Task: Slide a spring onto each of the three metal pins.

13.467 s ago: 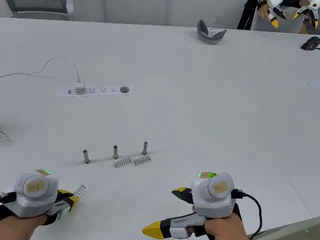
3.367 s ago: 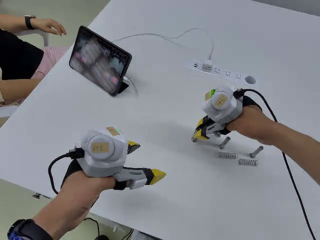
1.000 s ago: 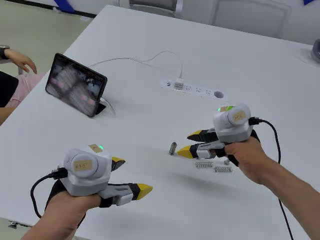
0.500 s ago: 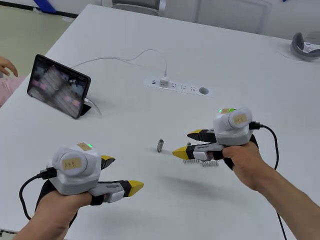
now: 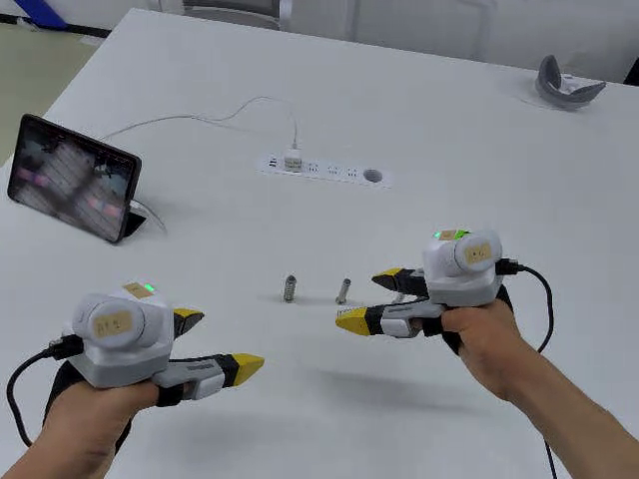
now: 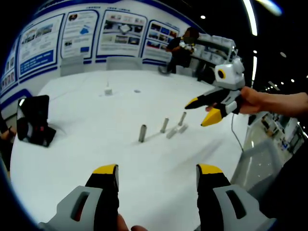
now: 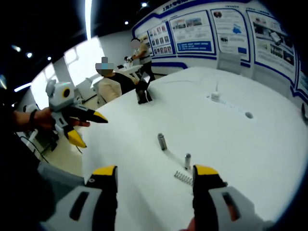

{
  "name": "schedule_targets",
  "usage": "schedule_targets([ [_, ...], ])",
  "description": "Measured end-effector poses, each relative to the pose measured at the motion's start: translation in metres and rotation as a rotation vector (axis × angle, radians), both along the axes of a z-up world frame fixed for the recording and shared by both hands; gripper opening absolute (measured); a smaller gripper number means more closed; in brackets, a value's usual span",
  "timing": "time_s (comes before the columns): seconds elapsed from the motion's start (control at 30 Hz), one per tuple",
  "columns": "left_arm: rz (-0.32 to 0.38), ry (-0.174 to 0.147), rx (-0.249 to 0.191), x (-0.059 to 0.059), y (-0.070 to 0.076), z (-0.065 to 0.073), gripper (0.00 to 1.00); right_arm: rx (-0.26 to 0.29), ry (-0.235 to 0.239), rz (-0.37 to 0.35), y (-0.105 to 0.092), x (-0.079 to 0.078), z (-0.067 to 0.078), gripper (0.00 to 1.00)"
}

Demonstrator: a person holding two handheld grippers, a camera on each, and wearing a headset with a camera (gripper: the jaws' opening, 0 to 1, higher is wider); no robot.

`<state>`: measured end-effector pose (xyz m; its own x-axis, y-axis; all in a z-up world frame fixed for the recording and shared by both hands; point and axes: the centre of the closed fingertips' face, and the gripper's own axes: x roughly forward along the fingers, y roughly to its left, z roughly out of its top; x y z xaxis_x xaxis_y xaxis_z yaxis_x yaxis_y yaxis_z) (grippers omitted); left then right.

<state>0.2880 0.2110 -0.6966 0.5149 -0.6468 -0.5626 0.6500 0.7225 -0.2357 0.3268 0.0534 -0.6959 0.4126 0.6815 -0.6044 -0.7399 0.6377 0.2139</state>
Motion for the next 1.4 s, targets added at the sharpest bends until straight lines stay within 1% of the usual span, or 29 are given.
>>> schedule_targets([
  [0.37, 0.006, -0.001, 0.0, 0.002, -0.003, 0.002, 0.67, 0.001, 0.008, -0.046, -0.018, -0.018, -0.004, 0.67],
  [0.47, 0.005, 0.003, 0.001, 0.001, -0.003, 0.002, 0.67, 0.015, 0.016, -0.074, -0.025, -0.022, -0.007, 0.68],
  [0.6, 0.002, 0.006, 0.004, 0.0, -0.005, 0.001, 0.68, 0.022, 0.025, -0.095, -0.032, -0.029, -0.011, 0.69],
  [0.67, 0.0, 0.009, 0.004, 0.0, -0.006, 0.0, 0.68, 0.039, 0.034, -0.114, -0.035, -0.032, -0.011, 0.69],
  [0.8, -0.001, 0.013, 0.005, 0.002, -0.008, -0.002, 0.68, 0.04, 0.041, -0.131, -0.042, -0.036, -0.013, 0.7],
  [1.1, -0.029, 0.019, 0.01, 0.003, -0.023, -0.004, 0.68, 0.053, 0.058, -0.162, -0.053, -0.045, -0.018, 0.73],
  [1.3, -0.055, 0.025, 0.013, 0.004, -0.035, -0.005, 0.68, 0.055, 0.065, -0.173, -0.059, -0.048, -0.019, 0.75],
  [1.4, -0.076, 0.028, 0.019, 0.003, -0.044, -0.006, 0.69, 0.063, 0.066, -0.181, -0.062, -0.049, -0.018, 0.76],
])
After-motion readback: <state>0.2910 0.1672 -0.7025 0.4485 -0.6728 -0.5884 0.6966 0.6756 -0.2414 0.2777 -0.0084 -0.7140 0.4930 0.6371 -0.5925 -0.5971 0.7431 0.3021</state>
